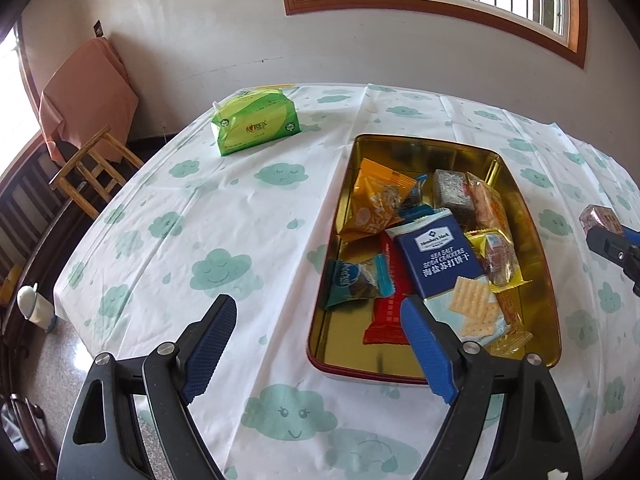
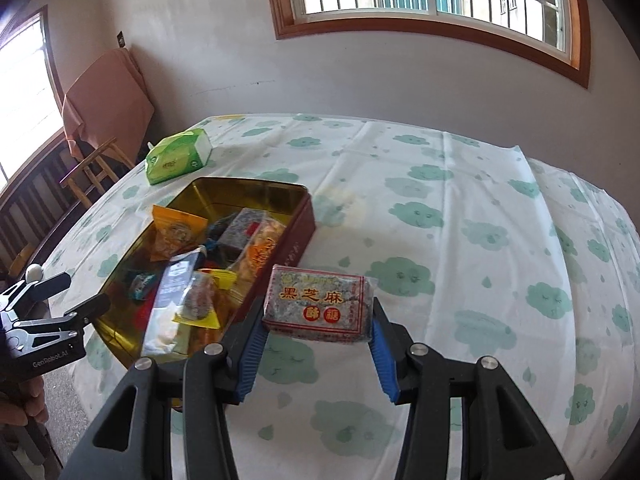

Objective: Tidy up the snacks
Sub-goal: 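Carry the red sesame candy box into the tin and open the right tool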

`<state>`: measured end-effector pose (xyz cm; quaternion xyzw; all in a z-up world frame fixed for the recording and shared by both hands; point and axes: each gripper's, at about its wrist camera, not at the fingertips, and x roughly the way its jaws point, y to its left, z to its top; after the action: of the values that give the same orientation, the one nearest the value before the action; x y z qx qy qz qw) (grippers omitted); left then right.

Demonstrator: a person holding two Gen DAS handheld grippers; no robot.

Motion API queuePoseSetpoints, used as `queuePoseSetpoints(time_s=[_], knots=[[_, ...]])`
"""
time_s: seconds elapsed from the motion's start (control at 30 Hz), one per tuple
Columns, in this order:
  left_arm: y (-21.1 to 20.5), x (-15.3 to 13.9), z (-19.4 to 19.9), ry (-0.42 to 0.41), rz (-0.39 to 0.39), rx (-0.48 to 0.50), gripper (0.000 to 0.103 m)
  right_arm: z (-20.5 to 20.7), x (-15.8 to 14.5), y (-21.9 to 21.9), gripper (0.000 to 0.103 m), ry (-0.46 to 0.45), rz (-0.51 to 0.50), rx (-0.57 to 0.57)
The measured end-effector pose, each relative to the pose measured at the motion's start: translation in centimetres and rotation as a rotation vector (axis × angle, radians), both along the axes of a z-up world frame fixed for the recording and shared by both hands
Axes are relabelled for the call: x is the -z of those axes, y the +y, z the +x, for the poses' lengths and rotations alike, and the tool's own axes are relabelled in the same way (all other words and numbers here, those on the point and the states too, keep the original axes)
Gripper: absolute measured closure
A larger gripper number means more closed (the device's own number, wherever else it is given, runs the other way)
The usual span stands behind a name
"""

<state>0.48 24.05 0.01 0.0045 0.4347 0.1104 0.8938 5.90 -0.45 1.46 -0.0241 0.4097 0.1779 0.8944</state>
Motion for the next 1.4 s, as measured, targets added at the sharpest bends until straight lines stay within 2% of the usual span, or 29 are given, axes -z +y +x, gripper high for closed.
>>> queuePoseSetpoints(time_s=[0.23, 0.6, 0.87, 1.33, 1.4], knots=[[1.8, 0.2, -0.4, 0.005, -0.008, -0.034, 0.02, -0.6, -0.4, 4.6, 0.054, -0.002, -0.002, -0.087], [4.3, 0.3, -1.1, 0.013, -0.005, -0.088, 0.02, -0.5, 1.5, 9.4, 0.054, 0.037, -0.042, -0.178], [4.6, 0.7, -1.2, 0.027, -0.005, -0.091, 0.02, 1.3, 3.1, 9.5, 0.054, 0.057, -0.066, -0.14], [3.7, 1.0, -1.2, 0.044, -0.004, -0.074, 0.02, 2.5, 3.9, 9.6, 0.054, 0.03, -0.099, -0.079], [3.7, 1.0, -1.2, 0.046, -0.004, -0.073, 0.02, 2.4, 3.9, 9.7, 0.05, 0.029, -0.102, -0.075]])
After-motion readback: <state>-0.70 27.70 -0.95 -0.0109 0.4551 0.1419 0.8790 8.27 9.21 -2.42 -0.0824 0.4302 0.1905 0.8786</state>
